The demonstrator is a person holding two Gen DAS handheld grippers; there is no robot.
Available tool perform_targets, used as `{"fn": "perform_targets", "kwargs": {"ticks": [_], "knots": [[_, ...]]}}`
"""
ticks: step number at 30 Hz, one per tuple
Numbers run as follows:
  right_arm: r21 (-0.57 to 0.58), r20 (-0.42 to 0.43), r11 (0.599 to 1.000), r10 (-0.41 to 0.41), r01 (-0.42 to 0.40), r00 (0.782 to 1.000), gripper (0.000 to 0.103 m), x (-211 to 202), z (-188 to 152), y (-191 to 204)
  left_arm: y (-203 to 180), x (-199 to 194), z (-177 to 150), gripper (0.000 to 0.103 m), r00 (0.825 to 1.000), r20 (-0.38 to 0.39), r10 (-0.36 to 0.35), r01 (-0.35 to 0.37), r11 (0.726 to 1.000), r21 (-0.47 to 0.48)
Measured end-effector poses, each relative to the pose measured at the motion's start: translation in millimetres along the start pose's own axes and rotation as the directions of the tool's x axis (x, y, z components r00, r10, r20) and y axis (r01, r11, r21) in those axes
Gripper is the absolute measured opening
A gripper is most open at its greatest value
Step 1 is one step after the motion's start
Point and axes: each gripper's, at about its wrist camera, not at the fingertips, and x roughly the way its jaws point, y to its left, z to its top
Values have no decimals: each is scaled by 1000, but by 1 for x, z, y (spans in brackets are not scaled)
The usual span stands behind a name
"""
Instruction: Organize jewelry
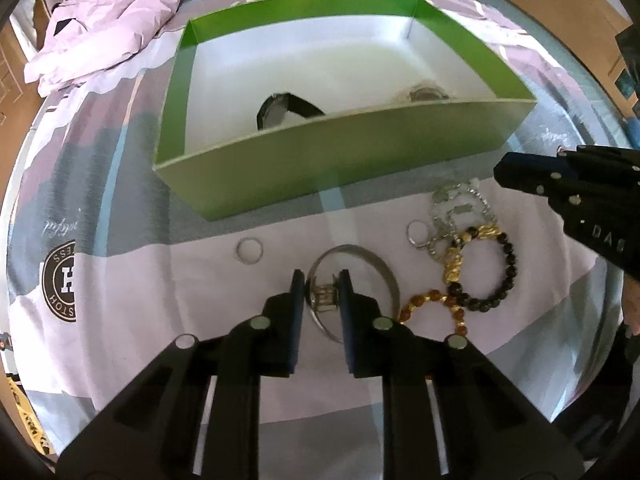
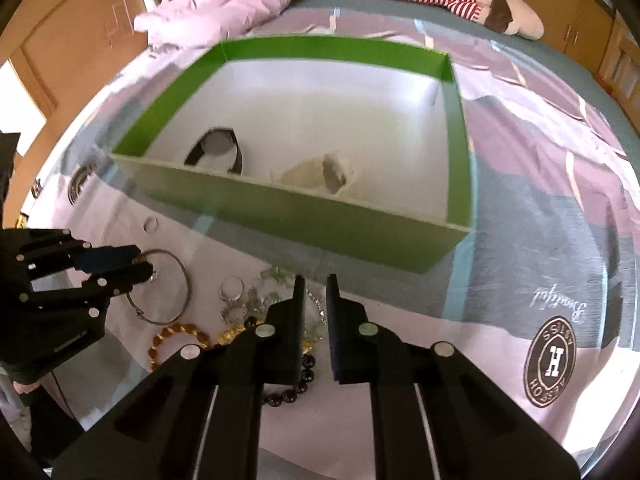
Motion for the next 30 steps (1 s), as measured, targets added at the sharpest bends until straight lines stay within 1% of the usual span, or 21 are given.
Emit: {"fn": "perform_targets", "kwargs": {"ticks": [6, 8, 9, 10, 11, 12, 13, 15, 18, 22, 24, 26, 29, 30], "knots": [[13, -3, 1000, -4, 4, 1000, 10, -1, 0, -5, 4, -2, -2, 17, 1000, -7, 3, -4, 1000, -17], [21, -12, 1000, 5, -4, 1000, 11, -1, 1, -6, 5, -9, -2, 18, 1000, 5, -26, 27, 999, -20], [30, -17, 1000, 6, -5, 1000, 11, -1, 0, -8, 4, -11, -2, 21, 999, 7, -38, 38, 999, -13], [42, -23, 999, 4, -3, 1000, 11, 0, 0, -11, 2, -15, -2, 26, 999, 17, -35, 35, 999, -2], [53, -33, 999, 0, 1, 999, 11, 2, 0, -14, 1, -18, -2, 47, 999, 26, -26, 26, 1000, 3], [55, -39, 998, -2, 5, 999, 11, 3, 0, -16, 0, -20, -1, 53, 999, 36, -21, 21, 1000, 4], [59, -43, 998, -7, 9, 999, 11, 4, -1, -17, 1, -22, -1, 52, 999, 45, -15, 15, 1000, 6], [64, -50, 998, -10, 13, 999, 11, 6, -1, -17, 5, -23, 0, 41, 999, 41, -14, 14, 1000, -6], [61, -51, 998, -12, 15, 999, 17, 7, -1, -15, 19, -16, 2, 33, 1000, 6, 10, -9, 998, -63], [47, -60, 999, -22, 25, 998, 17, 10, -2, -11, 28, 0, -1, 31, 999, -49, 23, -27, 995, -99], [42, -69, 999, -24, 27, 997, 17, 14, -2, -10, 23, 7, -3, 31, 998, -67, 21, -27, 996, -87], [39, -75, 999, -29, 32, 997, 17, 17, -3, -9, 14, 12, -4, 31, 997, -79, 23, -27, 998, -56], [30, -88, 999, -38, 41, 995, 17, 27, -5, -8, 3, 25, -9, 32, 992, -103, 77, -79, 997, -13], [29, -91, 999, -40, 43, 995, 17, 30, -5, -7, 0, 25, -9, 31, 992, -90, 94, -95, 996, -3]]}}
